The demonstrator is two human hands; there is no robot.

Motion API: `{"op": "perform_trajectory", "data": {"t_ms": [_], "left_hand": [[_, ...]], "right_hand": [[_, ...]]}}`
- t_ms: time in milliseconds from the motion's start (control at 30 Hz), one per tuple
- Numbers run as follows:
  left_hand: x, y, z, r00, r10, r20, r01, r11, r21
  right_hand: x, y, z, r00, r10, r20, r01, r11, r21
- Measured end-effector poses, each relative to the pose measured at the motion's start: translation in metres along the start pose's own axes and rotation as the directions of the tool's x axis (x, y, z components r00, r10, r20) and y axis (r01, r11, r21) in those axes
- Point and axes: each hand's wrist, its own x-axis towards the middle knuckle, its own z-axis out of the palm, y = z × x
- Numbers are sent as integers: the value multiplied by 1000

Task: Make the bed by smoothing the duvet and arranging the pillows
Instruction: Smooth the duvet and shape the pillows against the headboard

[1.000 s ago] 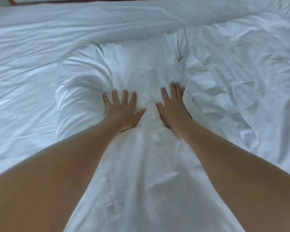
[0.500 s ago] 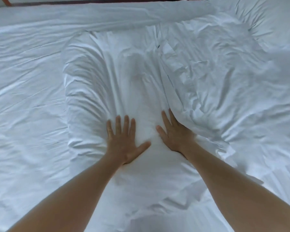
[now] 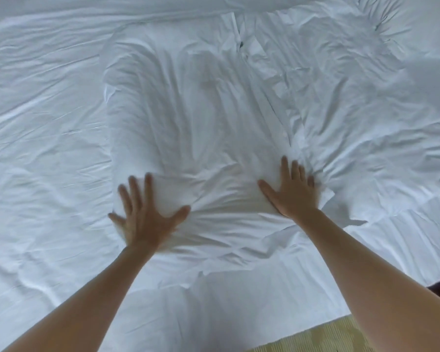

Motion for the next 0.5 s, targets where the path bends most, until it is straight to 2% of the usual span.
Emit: {"op": "perform_trajectory", "data": {"t_ms": [67, 200, 300, 500], "left_hand": [[4, -4, -8, 978, -181, 106, 198, 962, -186], [26, -28, -8, 860, -395, 323, 498, 788, -361], [37, -48, 0, 818, -409, 405, 572, 647, -504], [31, -47, -4, 807, -368, 462, 591, 521, -616]], "right_hand": [[-9, 4, 9, 985, 6, 171, -4, 1000, -11], [-15, -7, 2, 945, 32, 324, -4, 996, -88], [-14, -14, -3, 920, 61, 387, -25, 995, -97], [-3, -6, 7, 881, 14, 472, -1, 1000, -28]]}}
